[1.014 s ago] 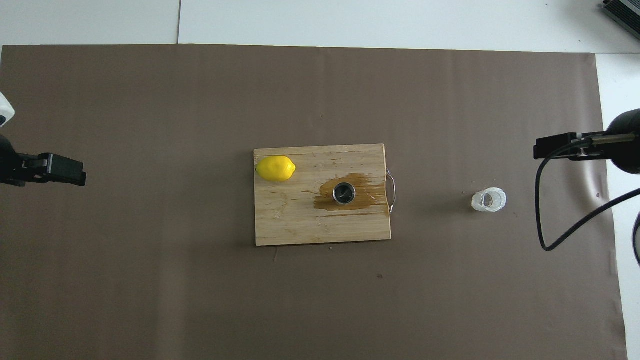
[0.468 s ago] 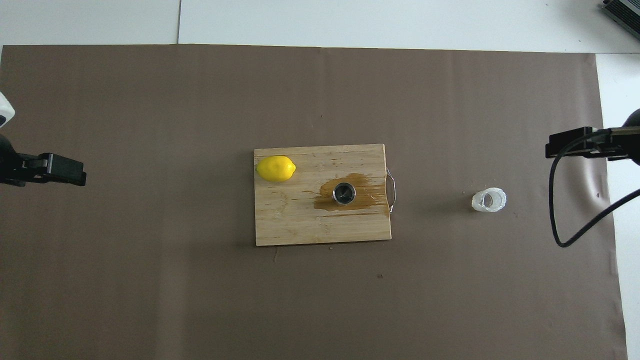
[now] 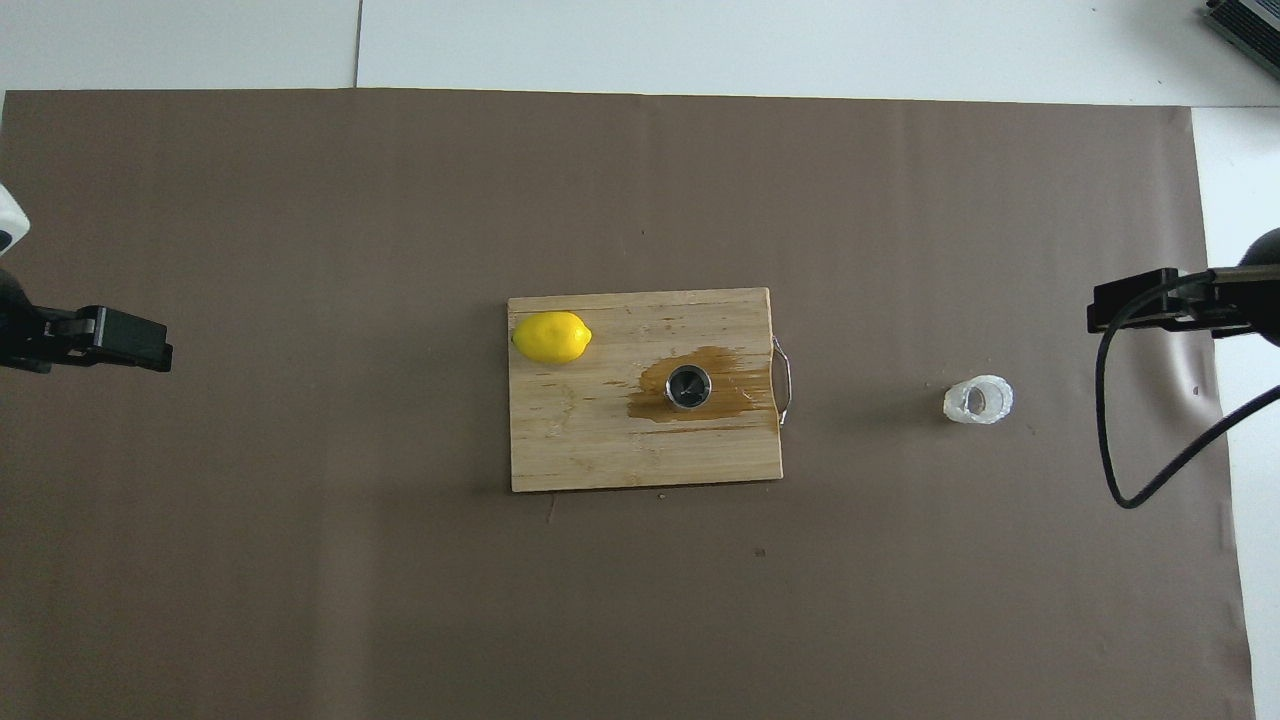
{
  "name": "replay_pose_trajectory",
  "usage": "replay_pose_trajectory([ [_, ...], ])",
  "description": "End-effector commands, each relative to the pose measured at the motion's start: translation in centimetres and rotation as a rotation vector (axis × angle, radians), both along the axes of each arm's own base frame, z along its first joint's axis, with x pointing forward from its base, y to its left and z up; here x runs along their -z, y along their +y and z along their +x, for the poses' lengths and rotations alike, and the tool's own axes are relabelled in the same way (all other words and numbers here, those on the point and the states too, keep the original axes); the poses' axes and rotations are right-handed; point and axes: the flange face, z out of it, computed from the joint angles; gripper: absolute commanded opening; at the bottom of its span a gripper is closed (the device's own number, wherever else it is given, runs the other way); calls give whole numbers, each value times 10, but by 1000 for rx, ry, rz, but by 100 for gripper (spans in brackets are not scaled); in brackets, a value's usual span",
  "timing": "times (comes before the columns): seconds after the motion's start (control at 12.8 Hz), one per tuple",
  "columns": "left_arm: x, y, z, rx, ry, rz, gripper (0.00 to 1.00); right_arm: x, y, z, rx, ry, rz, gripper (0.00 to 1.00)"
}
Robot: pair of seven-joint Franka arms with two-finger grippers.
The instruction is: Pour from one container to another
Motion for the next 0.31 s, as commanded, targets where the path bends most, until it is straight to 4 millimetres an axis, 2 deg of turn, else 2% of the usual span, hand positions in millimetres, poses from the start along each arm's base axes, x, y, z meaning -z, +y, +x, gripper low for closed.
replay_pose_trajectory([
  [0.0,0,1,-9,-13,-11,1,100,5,-2,-12,17,21,1,100],
  [0.23,0,1,-9,-13,-11,3,100,4,1,-12,15,18,1,100],
])
